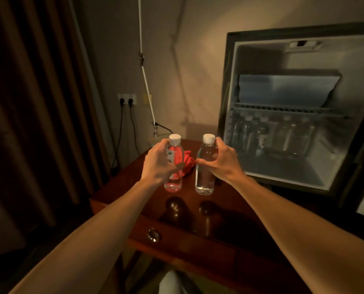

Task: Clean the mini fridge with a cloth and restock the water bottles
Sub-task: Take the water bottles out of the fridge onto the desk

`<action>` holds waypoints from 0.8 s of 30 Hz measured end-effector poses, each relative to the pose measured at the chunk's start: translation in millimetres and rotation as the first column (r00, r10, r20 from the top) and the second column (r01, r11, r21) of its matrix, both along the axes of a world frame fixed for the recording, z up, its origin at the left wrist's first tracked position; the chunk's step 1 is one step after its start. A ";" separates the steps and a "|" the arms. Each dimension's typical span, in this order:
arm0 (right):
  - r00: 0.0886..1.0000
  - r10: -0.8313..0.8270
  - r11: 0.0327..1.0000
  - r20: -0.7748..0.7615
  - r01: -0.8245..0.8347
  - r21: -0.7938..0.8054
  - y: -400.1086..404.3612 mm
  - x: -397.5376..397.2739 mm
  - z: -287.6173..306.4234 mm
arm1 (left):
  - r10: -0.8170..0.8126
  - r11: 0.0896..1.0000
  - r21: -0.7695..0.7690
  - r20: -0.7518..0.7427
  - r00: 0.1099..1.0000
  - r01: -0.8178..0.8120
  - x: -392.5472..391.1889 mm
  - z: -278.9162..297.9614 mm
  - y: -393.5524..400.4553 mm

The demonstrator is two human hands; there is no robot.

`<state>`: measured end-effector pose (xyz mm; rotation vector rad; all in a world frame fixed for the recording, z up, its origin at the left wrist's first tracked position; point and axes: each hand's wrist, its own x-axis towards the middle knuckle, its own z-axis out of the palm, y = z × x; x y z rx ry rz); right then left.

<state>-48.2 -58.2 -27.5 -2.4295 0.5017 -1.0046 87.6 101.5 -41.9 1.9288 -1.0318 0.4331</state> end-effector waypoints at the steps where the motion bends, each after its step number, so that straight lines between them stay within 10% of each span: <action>1: 1.000 0.006 1.000 0.000 -0.006 0.000 5.3 8.7 -3.1 | 0.009 1.000 -0.019 -0.031 0.999 -0.010 10.2 -3.1 7.4; 24: 0.991 0.137 0.981 0.002 -0.136 0.142 42.7 149.4 -48.4 | 0.097 0.992 -0.057 -0.218 0.971 -0.112 159.8 -58.5 39.6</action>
